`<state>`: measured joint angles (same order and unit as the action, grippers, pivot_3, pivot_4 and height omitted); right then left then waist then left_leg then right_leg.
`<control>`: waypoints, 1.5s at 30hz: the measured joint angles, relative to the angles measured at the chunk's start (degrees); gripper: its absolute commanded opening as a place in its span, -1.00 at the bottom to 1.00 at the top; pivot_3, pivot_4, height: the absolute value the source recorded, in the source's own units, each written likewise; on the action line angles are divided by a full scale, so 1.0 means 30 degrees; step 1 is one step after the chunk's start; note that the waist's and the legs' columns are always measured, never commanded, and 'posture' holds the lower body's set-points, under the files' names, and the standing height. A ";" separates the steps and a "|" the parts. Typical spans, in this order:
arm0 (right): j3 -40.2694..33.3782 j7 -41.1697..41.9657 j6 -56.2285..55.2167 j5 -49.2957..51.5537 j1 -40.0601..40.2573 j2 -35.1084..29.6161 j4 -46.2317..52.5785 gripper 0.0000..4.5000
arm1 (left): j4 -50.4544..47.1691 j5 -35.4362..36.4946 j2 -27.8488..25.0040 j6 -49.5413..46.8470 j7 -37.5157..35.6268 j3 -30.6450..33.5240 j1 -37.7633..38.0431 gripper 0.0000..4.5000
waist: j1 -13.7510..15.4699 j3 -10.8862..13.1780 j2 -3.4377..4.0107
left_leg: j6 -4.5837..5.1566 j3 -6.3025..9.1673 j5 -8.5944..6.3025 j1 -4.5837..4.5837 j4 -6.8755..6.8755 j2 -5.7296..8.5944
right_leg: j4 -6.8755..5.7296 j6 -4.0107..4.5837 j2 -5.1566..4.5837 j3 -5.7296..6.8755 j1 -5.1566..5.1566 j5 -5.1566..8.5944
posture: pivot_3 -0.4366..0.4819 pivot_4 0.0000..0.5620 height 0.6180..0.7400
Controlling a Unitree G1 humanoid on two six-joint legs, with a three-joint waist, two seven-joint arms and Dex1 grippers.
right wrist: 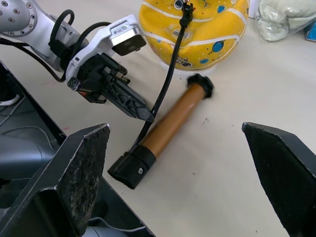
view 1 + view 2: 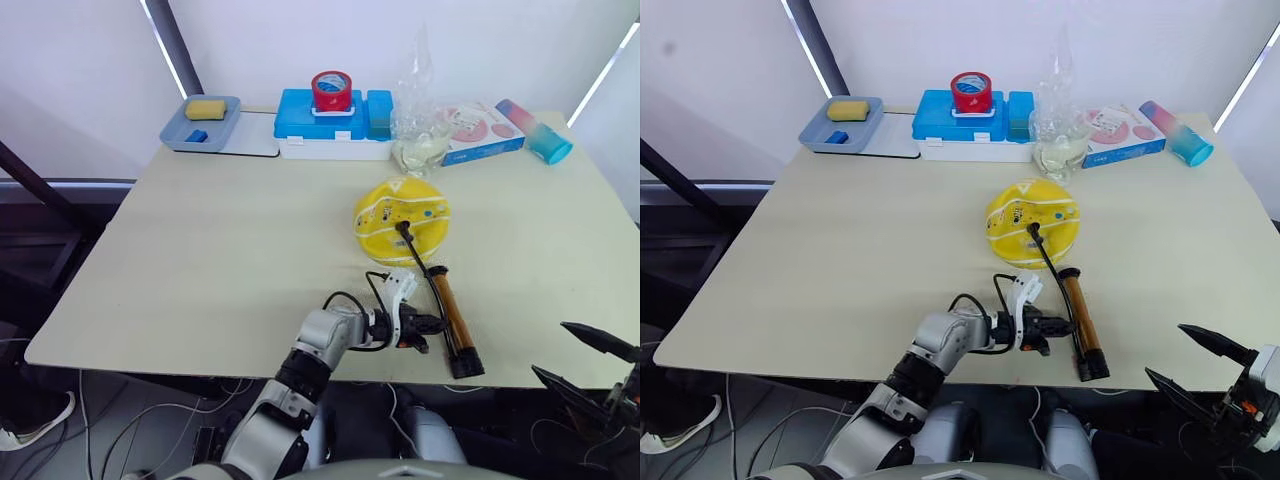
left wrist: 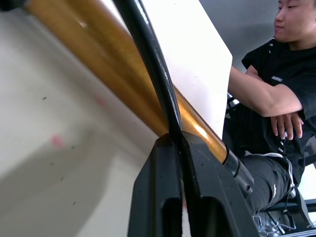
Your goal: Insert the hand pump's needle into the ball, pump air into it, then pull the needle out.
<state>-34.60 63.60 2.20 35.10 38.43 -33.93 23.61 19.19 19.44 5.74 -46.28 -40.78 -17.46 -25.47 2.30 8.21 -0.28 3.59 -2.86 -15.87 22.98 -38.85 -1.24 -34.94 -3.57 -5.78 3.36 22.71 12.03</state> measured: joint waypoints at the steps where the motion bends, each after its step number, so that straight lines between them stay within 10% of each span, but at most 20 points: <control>1: 0.0000 0.0004 -0.0009 -0.0001 0.0000 0.0000 0.0000 1.00 | -0.0103 0.0001 -0.0073 -0.0033 -0.0003 -0.0001 0.0061 -0.98 | -0.0001 0.0000 0.0000 | 0.0000 0.0000 0.0000 0.0000 0.0000 0.0000 | 0.0000 0.0000 0.0000 0.0000 0.0000 0.0000 | -0.05 -0.47 0.95; 19: 0.0434 -0.0073 0.0004 -0.0206 -0.0288 -0.0004 0.0045 1.00 | -0.1999 -0.1616 -0.7078 0.2593 -0.6607 -0.3500 -0.2274 -0.98 | 0.0002 -0.0005 0.0012 | -0.0001 -0.0001 -0.0001 0.0002 -0.0003 -0.0002 | 0.0002 0.0008 -0.0003 -0.0005 0.0004 -0.0002 | -0.05 -0.47 0.95; 45: 0.1866 0.0003 0.0021 -0.0377 -0.1369 -0.0333 0.0495 1.00 | -0.0631 -0.4696 -1.1184 0.6764 -1.2151 -0.4877 -0.4807 -0.98 | -0.0017 0.0001 0.0003 | 0.0010 -0.0005 -0.0007 0.0005 -0.0007 -0.0003 | -0.0006 0.0002 0.0009 -0.0008 0.0005 0.0000 | -0.05 -0.47 0.95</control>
<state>-29.00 63.61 2.26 33.97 34.33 -34.93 25.09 17.30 5.35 -27.81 -25.99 -77.23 -32.09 -39.89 2.25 8.21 -0.27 3.63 -2.88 -15.89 22.99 -38.87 -1.25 -34.96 -3.57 -5.76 3.34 22.73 12.03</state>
